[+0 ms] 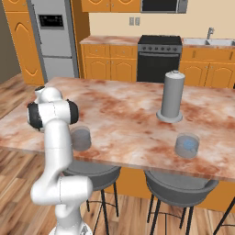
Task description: There are four ice cubes in the ice bowl. Place two ice cubes in each glass of water.
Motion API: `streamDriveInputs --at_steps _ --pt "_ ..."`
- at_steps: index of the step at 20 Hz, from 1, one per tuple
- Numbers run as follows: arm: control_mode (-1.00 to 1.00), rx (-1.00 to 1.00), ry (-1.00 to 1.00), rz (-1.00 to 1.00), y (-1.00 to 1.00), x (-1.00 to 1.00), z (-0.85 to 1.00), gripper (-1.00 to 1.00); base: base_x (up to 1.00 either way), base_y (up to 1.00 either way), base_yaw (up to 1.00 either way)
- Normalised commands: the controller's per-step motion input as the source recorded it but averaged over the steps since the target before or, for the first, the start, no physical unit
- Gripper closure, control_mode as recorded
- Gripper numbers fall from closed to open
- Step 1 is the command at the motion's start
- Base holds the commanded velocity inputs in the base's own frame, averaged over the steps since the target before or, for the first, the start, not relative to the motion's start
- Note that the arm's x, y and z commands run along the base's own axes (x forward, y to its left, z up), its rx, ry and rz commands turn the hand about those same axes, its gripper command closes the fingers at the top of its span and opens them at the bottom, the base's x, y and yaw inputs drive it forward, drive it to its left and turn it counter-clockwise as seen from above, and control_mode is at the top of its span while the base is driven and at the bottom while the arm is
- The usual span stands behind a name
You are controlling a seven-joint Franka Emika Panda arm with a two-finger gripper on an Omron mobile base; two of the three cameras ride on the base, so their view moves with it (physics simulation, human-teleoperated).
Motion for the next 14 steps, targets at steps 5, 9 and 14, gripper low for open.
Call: streamDriveInputs --at_steps 5,9,14 --pt "-1.00 0.00 0.02 -0.17 -0.31 -0.04 -0.54 -1.00 0.00 0.00 0.00" --pt "-1.00 0.00 0.02 -0.13 -0.31 -0.10 -0.46 -1.00 0.00 0.00 0.00" --pt "-1.00 -0.04 0.01 -0.10 -0.03 -0.17 -0.58 1.00 0.00 0.00 0.00"
